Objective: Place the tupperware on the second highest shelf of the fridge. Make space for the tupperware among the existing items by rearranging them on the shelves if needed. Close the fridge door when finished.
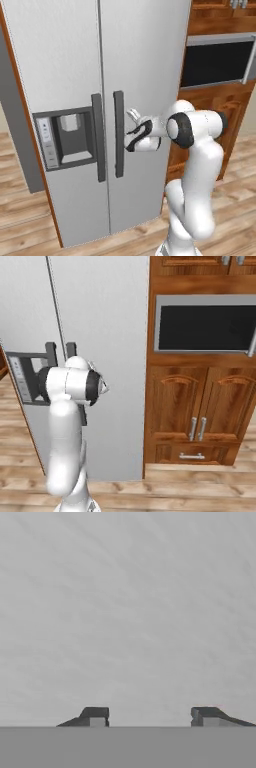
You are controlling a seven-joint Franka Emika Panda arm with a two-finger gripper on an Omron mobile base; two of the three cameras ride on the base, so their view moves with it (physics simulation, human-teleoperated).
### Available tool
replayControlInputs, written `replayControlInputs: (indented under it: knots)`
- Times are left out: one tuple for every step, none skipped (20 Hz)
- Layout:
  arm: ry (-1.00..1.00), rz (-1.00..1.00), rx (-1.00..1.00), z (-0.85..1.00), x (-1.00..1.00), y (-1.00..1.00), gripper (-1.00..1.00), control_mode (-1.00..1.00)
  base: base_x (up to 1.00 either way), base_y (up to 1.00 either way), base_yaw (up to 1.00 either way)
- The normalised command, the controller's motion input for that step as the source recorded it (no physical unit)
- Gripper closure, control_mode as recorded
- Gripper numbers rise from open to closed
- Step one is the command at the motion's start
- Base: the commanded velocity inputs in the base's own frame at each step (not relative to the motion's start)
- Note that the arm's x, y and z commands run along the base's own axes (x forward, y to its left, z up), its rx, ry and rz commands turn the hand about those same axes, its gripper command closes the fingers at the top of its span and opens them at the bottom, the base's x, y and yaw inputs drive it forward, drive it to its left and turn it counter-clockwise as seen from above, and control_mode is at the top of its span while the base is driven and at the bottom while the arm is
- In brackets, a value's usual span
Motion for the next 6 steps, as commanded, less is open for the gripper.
replayControlInputs:
  knots:
    - [0.0, -0.6, -0.14, 0.16, 0.5, 0.1, -1.0, -1.0, 0.0, 0.0, 0.0]
    - [0.0, -0.53, -0.11, 0.36, 0.51, 0.04, -1.0, -1.0, 0.0, 0.0, 0.0]
    - [0.04, -0.43, -0.07, 0.52, 0.54, 0.0, -1.0, -1.0, 0.0, 0.0, 0.0]
    - [0.08, -0.36, -0.01, 0.56, 0.56, 0.0, -1.0, -1.0, 0.0, 0.0, 0.0]
    - [0.15, -0.3, 0.0, 0.66, 0.59, -0.08, -1.0, -1.0, 0.0, 0.0, 0.0]
    - [0.13, -0.24, 0.0, 0.79, 0.41, -0.14, -1.0, -1.0, 0.0, 0.0, 0.0]
